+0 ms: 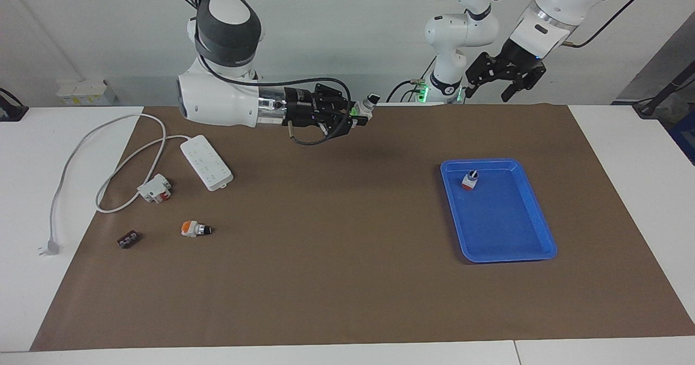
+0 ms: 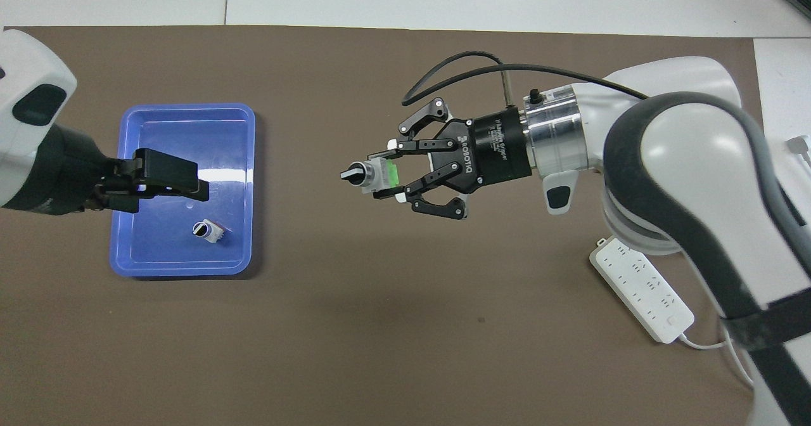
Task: Turn and place switch with both arms
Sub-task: 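Carry the switch toward the left gripper above the blue tray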
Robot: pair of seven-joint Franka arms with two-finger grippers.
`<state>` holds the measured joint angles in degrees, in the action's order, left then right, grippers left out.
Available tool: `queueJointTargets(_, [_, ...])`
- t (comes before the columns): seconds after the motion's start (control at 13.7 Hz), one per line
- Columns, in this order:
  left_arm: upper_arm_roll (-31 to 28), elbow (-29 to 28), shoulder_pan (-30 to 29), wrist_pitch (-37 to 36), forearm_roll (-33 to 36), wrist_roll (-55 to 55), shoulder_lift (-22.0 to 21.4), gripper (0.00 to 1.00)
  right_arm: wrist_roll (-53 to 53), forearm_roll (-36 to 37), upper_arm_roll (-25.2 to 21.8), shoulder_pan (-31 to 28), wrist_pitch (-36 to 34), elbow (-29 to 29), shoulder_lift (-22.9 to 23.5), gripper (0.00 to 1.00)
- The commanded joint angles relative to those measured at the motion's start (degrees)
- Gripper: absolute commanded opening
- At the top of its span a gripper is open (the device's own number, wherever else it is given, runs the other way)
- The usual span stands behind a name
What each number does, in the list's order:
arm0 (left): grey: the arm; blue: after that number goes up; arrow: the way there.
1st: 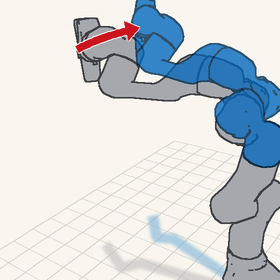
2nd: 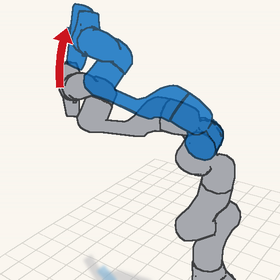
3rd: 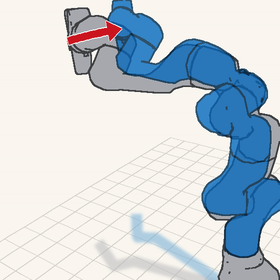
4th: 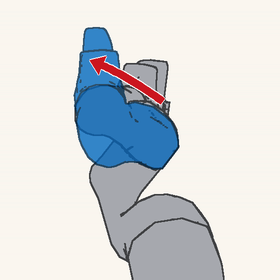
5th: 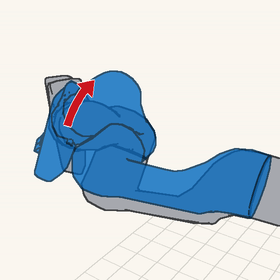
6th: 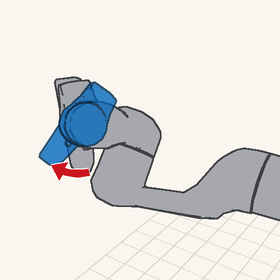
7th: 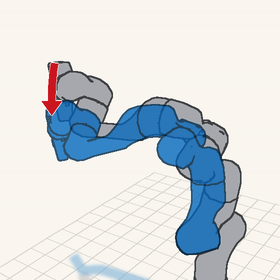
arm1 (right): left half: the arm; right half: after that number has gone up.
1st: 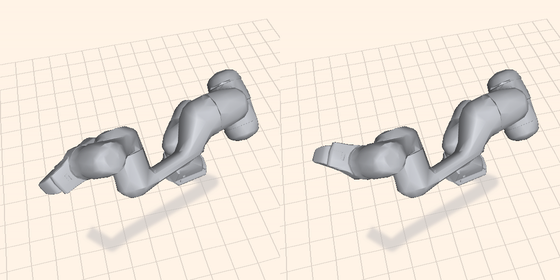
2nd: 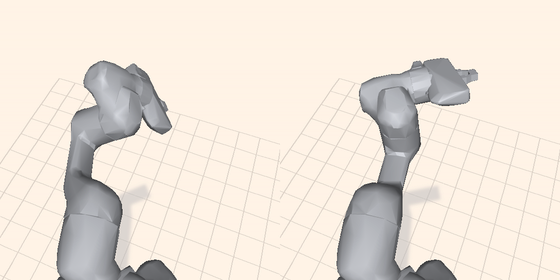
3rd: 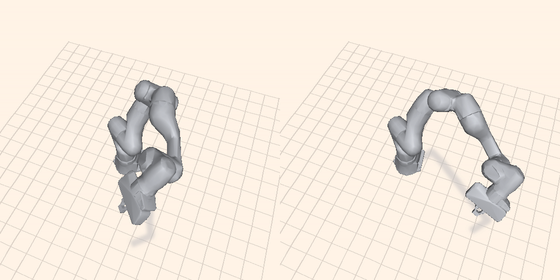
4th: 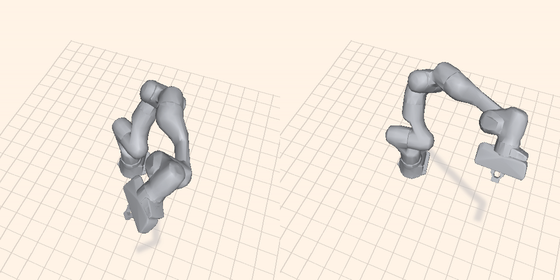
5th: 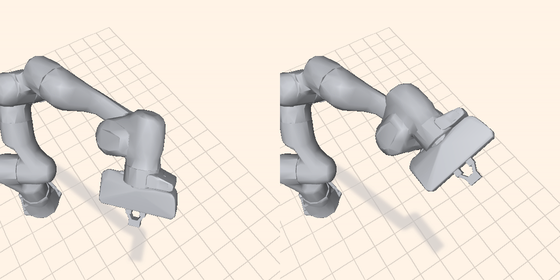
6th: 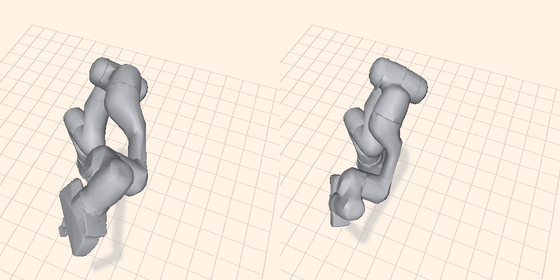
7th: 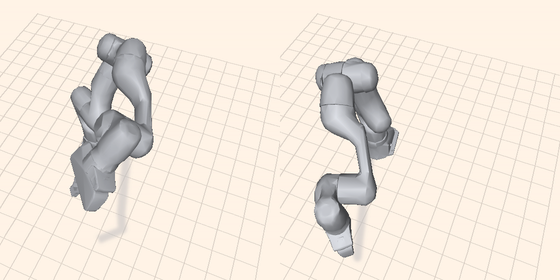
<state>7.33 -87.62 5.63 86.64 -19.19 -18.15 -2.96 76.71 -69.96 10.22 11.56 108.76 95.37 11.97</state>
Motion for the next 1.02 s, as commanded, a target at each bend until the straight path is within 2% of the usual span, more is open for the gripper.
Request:
queueJointTargets(0.0, [-0.48,-1.77,2.97,7.02,-7.94,-11.24,-0.82,1.00,1.78,3.43,0.51,4.52,7.23,-0.01,0.68,0.00])
queueJointTargets(0.15, [-0.48,-4.39,7.62,14.06,-9.20,-17.86,-1.35,0.99,1.87,3.52,0.51,5.40,8.66,-0.01,0.95,0.00])
queueJointTargets(0.44, [-0.21,-13.35,9.48,19.69,-9.46,-18.67,-5.38,0.89,1.87,3.52,0.51,5.23,8.58,-0.01,1.04,0.00])
queueJointTargets(0.58, [-0.21,-15.12,9.40,21.90,-9.73,-18.59,-6.01,0.78,1.87,3.52,0.51,5.23,8.58,-0.10,1.04,0.00])
queueJointTargets(0.73, [-0.30,-15.13,9.05,22.96,-9.81,-18.41,-6.01,0.55,2.04,3.52,0.51,5.23,8.49,-0.10,1.04,0.00])
queueJointTargets(0.87, [-0.30,-15.13,9.04,22.88,-9.82,-18.50,-6.01,0.49,2.22,3.61,0.51,5.23,8.49,-0.10,1.04,0.00])
queueJointTargets(0.95, [-0.30,-15.04,9.04,22.96,-9.90,-18.59,-5.92,0.42,2.22,3.61,0.51,5.23,8.58,-0.10,1.04,0.00])
